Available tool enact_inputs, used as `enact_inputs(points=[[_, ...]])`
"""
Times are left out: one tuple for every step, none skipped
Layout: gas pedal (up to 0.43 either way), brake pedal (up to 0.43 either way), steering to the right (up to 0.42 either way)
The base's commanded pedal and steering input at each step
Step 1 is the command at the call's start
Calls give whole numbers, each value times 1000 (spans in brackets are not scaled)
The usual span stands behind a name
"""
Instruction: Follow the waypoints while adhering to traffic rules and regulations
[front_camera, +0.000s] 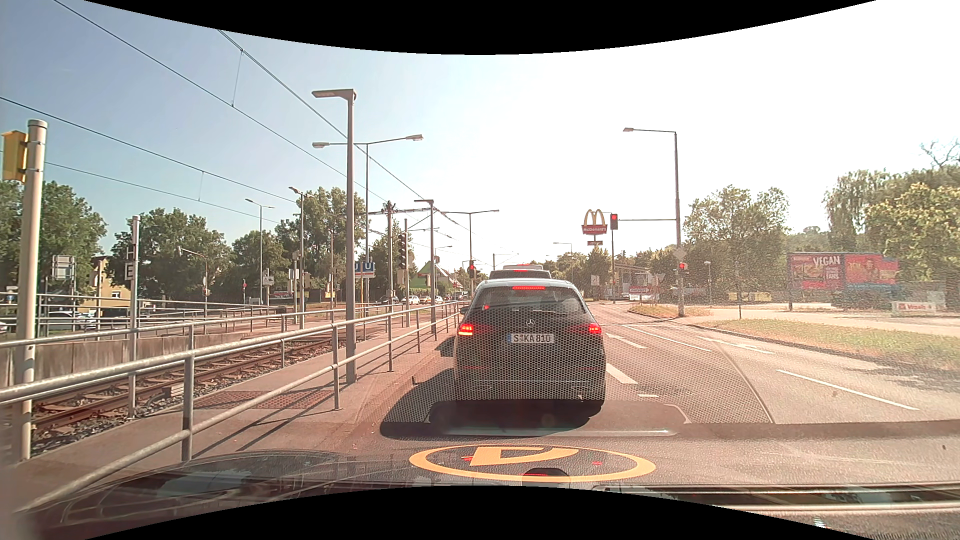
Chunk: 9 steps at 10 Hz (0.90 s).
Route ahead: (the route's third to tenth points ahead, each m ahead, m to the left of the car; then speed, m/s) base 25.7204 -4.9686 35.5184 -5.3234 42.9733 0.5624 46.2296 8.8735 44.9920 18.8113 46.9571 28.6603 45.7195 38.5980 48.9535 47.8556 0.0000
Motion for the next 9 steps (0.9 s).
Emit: enact_inputs(points=[[0,238,6],[0,238,6],[0,238,6],[0,238,6],[0,238,6],[0,238,6],[0,244,6],[0,244,6],[0,244,6]])
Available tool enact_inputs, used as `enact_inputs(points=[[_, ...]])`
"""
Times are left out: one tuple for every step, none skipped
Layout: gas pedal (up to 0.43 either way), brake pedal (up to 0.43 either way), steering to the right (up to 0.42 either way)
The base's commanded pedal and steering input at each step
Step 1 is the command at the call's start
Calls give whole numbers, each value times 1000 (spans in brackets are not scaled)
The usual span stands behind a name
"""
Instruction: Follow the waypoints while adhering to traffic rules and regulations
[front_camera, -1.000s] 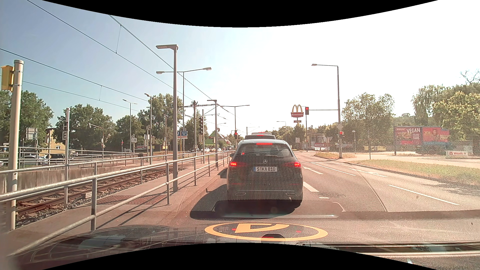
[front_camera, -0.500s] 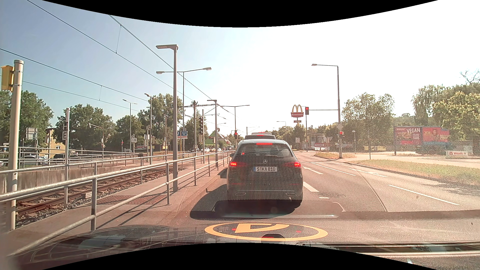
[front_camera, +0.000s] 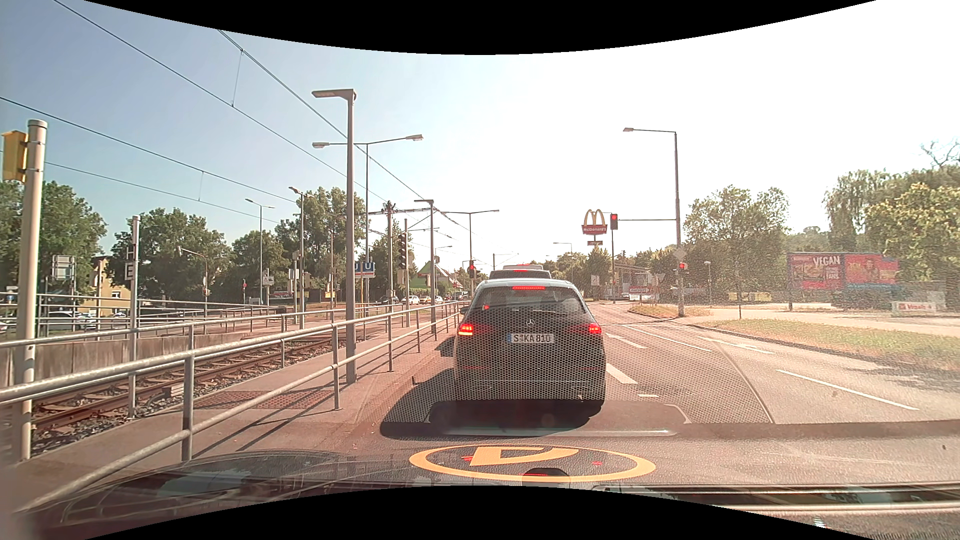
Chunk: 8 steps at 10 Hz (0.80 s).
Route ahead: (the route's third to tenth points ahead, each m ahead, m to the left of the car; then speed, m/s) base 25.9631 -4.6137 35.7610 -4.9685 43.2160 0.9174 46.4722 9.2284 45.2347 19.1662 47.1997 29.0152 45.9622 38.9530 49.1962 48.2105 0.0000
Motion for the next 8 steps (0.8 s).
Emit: enact_inputs(points=[[0,244,6],[0,238,6],[0,238,6],[0,244,6],[0,244,6],[0,244,6],[0,244,6],[0,244,6]])
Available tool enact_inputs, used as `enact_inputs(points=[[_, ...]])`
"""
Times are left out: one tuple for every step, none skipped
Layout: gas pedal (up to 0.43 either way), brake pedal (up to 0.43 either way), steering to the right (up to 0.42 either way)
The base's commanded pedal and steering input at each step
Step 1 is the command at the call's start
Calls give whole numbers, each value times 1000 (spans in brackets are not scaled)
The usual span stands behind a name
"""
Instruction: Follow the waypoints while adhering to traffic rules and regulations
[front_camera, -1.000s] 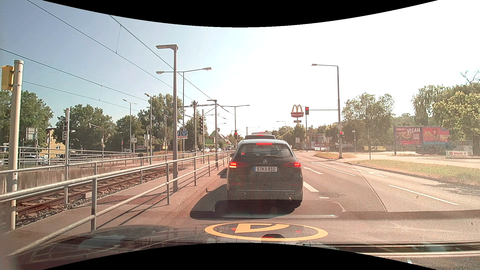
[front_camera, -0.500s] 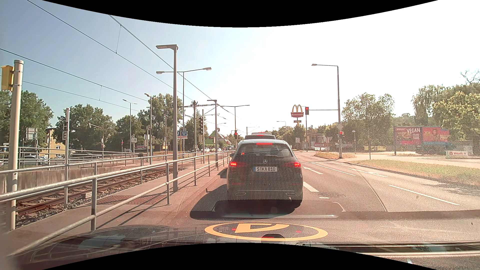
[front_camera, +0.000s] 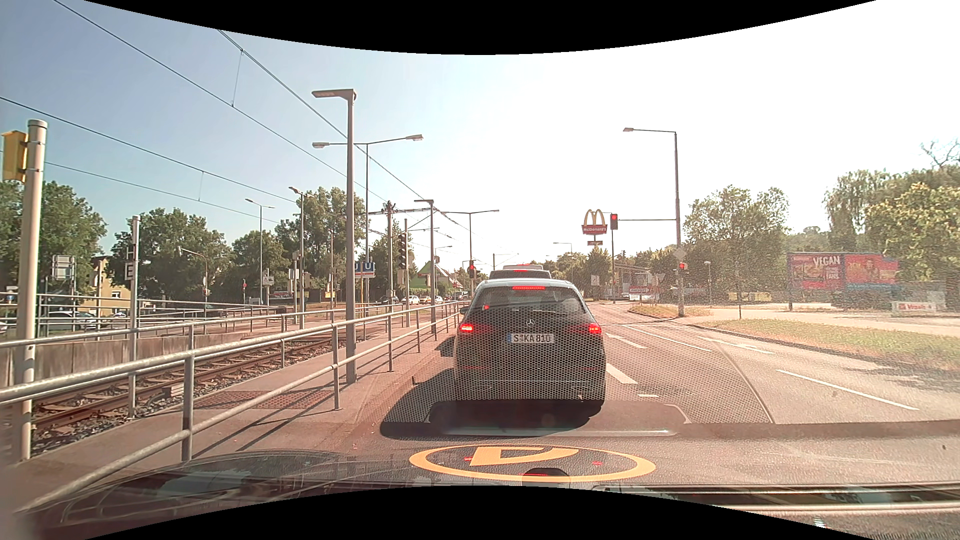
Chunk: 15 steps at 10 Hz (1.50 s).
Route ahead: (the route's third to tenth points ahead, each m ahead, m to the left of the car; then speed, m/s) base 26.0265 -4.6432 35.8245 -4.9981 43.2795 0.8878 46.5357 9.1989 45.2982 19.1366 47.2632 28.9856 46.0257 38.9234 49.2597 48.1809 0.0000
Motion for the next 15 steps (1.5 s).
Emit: enact_inputs(points=[[0,244,6],[0,238,6],[0,238,6],[0,244,6],[0,238,6],[0,244,6],[0,244,6],[0,244,6],[0,244,6],[0,244,6],[0,244,6],[0,244,6],[0,244,6],[0,244,6],[0,238,6]])
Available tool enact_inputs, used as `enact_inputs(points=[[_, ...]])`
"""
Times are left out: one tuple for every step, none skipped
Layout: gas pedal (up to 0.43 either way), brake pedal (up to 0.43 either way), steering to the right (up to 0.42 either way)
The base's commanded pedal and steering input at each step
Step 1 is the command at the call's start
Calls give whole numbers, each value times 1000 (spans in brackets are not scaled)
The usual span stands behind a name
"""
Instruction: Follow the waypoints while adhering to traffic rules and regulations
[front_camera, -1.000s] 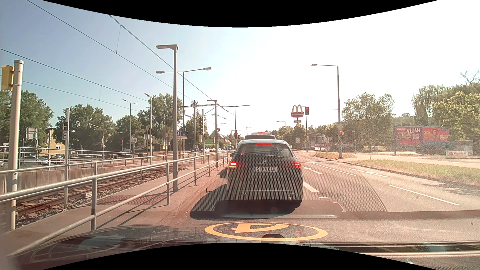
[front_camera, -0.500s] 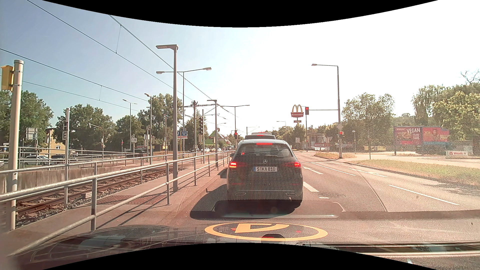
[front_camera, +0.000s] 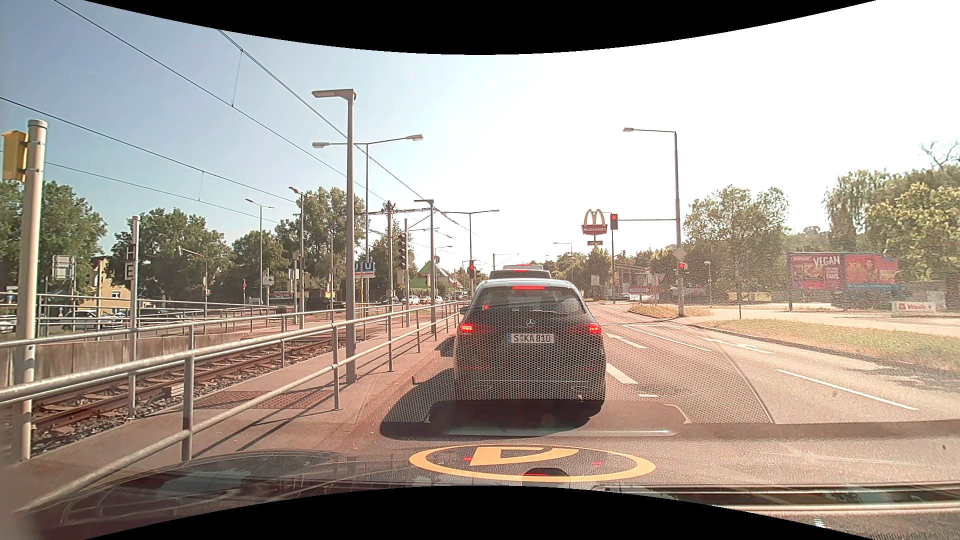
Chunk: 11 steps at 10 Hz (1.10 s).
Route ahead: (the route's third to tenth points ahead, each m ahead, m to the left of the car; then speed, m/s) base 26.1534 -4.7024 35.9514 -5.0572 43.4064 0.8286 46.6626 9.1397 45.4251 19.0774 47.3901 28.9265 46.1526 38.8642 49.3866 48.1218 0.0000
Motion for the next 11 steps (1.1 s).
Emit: enact_inputs(points=[[0,244,6],[0,244,6],[0,244,6],[0,244,6],[0,244,6],[0,244,6],[0,244,6],[0,244,6],[0,244,6],[0,244,6],[0,238,6]])
